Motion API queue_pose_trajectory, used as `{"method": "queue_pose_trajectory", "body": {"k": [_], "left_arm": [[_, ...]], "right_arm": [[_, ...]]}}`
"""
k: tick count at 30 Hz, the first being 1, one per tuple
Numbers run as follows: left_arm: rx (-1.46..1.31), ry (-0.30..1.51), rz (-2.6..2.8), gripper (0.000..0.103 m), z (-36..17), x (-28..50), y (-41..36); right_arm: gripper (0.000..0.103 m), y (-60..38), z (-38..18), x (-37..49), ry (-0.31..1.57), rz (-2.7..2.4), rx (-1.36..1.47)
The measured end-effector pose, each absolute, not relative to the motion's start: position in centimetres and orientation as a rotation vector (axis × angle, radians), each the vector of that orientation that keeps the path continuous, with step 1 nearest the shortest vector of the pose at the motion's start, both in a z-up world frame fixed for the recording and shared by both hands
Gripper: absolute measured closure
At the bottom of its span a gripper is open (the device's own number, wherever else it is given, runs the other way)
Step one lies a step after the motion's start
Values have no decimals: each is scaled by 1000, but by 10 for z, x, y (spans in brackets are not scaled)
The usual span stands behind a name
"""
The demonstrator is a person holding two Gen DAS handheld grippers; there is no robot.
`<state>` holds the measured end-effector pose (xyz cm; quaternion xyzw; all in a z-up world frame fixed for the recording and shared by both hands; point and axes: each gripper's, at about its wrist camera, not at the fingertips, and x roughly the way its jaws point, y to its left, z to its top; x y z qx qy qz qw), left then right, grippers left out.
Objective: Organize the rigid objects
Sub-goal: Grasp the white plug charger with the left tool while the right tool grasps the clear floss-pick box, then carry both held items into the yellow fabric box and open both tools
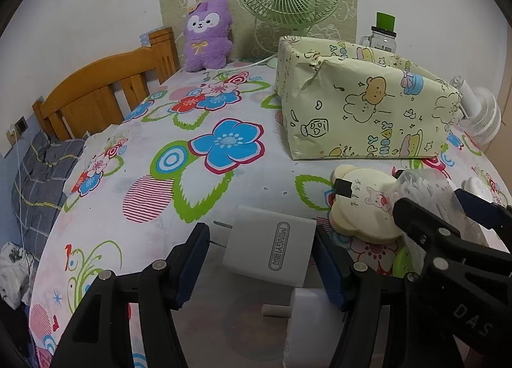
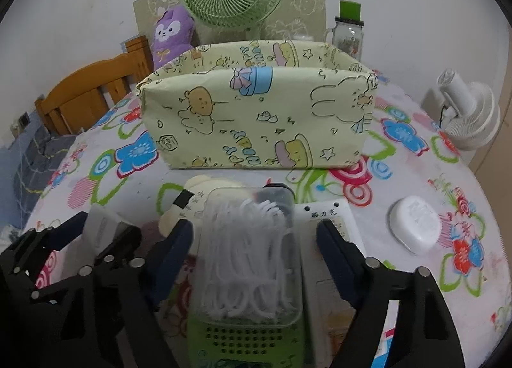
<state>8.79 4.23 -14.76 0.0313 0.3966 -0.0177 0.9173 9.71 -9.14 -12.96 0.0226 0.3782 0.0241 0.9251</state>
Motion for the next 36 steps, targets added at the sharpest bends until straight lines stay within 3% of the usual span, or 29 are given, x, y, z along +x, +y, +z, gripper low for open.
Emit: {"method": "queue_pose_trajectory", "body": {"k": [4,36], "left_arm": [[58,820,-47,36,-148,88,40],[46,767,-78,37,-111,68,5]], "right_arm": [[44,-89,-129,96,769,54,34],[45,-128,-94,70,682,15,67]]}}
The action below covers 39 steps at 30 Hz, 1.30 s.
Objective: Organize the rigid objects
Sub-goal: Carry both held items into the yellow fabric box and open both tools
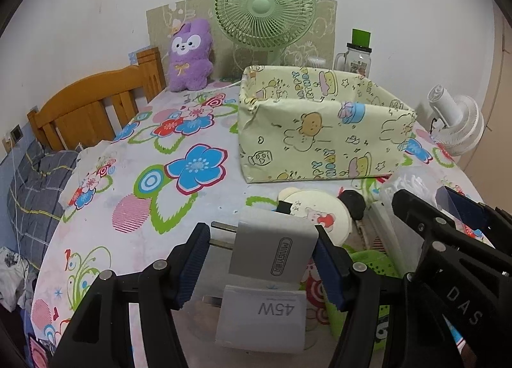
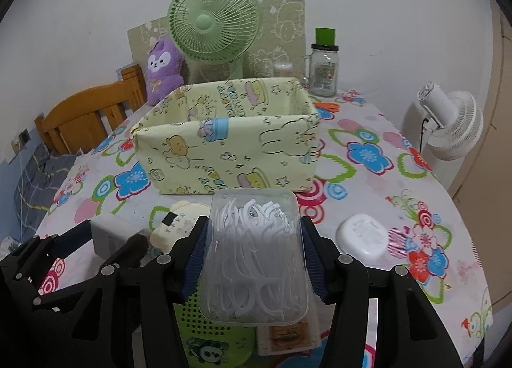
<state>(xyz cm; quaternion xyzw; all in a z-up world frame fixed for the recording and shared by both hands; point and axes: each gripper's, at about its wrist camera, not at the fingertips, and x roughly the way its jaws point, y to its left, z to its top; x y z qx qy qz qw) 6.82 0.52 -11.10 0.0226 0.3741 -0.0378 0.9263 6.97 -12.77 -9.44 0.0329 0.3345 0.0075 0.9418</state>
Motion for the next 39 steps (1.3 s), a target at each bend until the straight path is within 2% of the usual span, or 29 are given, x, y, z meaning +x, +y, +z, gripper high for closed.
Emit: {"method": "queue_pose_trajectory", "body": {"k": [39], "left_arm": [[98,690,-115,37,-39,72,-39]], "right_arm": [[45,-169,-35,65,625,-86,-25]]}}
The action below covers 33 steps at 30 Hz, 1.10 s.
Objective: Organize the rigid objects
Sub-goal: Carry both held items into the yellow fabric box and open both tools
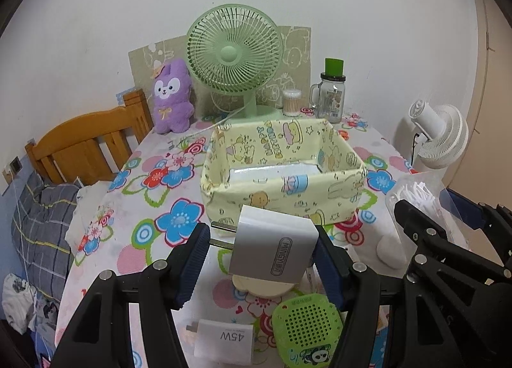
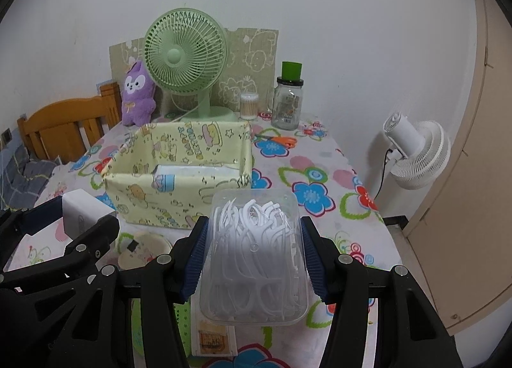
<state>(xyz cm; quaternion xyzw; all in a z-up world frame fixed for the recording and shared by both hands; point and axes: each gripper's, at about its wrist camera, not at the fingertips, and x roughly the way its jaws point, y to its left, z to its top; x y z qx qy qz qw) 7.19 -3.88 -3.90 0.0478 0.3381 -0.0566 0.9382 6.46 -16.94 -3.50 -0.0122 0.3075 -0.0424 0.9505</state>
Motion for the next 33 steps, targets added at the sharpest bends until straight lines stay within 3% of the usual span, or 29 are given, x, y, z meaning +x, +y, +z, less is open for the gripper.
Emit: {"method": "queue_pose_trajectory", "body": {"k": [33], "left_arm": [[80,689,-74,37,-14,163,-23]], "right_arm": [[45,-158,-9,160,626,0,14]]}}
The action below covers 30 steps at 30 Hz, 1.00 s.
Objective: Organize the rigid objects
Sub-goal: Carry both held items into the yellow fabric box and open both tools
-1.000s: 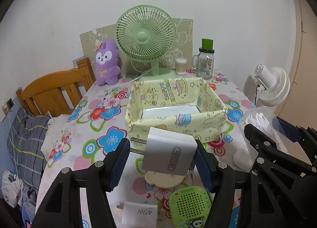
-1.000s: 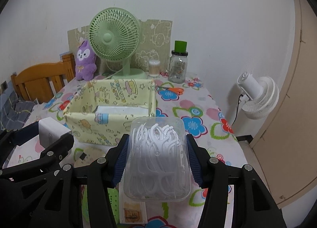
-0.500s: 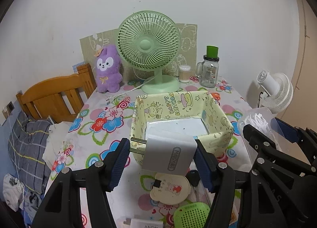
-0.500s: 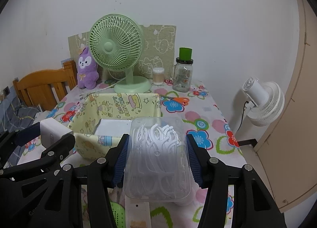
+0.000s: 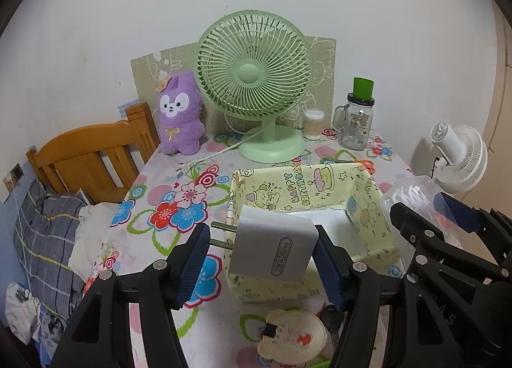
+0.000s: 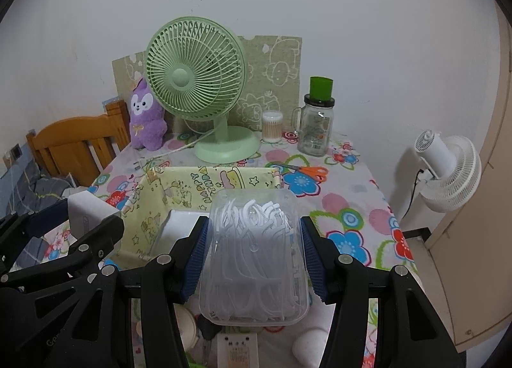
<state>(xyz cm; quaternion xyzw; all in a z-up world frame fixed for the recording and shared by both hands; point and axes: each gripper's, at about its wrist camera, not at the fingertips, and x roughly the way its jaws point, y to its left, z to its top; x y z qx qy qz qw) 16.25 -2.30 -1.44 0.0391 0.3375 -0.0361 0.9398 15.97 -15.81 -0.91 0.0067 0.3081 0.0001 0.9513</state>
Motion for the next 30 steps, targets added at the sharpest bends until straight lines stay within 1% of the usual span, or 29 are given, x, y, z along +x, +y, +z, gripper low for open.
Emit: {"method": "queue_pose_trajectory", "body": {"k": [14,30], "left_arm": [[54,740,-81,37,-31,217,-24],[46,799,-88,37,-57,254,-34]], "right_arm": [[45,-163,-16,214,638,1,40],[45,-156,-31,257,663,26,28]]}}
